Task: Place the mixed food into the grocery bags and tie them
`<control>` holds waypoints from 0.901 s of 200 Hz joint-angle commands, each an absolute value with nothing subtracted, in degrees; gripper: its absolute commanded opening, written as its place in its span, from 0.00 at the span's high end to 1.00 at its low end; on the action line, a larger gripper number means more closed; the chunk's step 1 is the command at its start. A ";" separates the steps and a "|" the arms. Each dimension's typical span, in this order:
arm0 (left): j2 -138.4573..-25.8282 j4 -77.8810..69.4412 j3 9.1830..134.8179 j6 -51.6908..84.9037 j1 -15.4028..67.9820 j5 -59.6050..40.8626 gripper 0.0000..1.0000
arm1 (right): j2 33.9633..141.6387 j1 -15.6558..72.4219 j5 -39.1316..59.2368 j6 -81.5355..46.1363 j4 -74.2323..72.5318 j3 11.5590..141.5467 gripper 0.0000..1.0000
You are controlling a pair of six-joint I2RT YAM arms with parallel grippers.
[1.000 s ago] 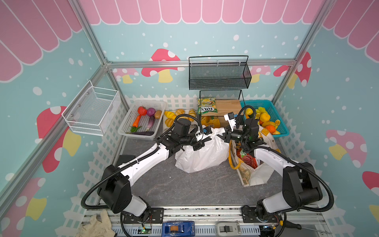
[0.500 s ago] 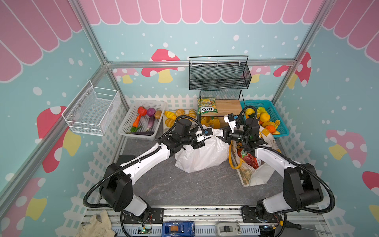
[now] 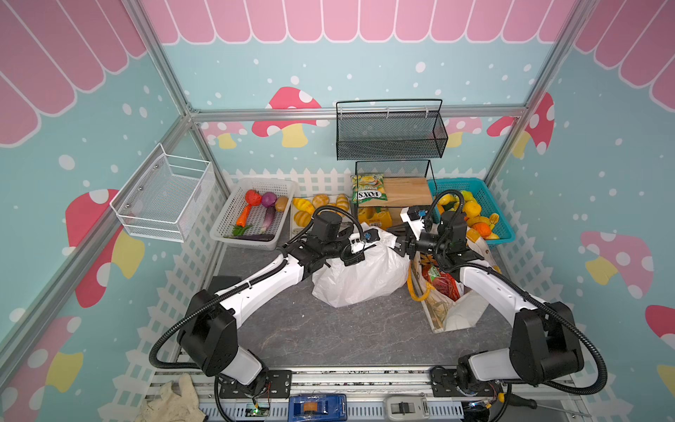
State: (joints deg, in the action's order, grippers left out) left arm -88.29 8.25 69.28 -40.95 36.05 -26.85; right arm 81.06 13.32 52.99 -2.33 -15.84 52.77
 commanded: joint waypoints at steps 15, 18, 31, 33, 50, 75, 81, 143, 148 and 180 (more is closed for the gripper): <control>-89.12 8.78 70.45 -41.36 36.02 -28.90 0.96 | 80.44 13.27 49.91 3.18 -14.33 50.96 0.32; -89.12 8.75 70.44 -41.32 35.99 -28.91 0.96 | 80.50 13.28 49.84 3.29 -14.45 50.83 0.30; -89.19 8.78 70.49 -41.31 35.96 -28.92 0.96 | 80.60 13.35 50.00 3.60 -14.68 50.73 0.27; -89.20 8.79 70.49 -41.31 35.99 -28.92 0.96 | 80.62 13.36 50.01 3.65 -14.77 50.67 0.26; -89.38 8.74 70.66 -41.27 36.00 -29.00 0.96 | 80.77 13.73 51.09 3.50 -15.81 50.51 0.23; -89.62 9.01 70.96 -41.06 36.03 -29.05 0.96 | 80.60 14.63 52.83 2.94 -18.08 49.87 0.17; -89.68 9.12 71.01 -41.13 35.98 -29.00 0.96 | 80.49 14.68 53.24 2.55 -18.78 49.61 0.16; -90.31 10.74 71.28 -43.10 36.08 -27.84 0.96 | 81.44 14.72 55.45 -9.22 -29.74 48.81 0.17; -90.34 10.79 71.36 -43.20 36.07 -27.86 0.96 | 81.69 14.72 55.45 -10.28 -30.51 48.94 0.18; -90.70 11.07 71.72 -43.42 36.13 -27.60 0.96 | 82.99 15.03 54.37 -13.63 -32.48 49.58 0.26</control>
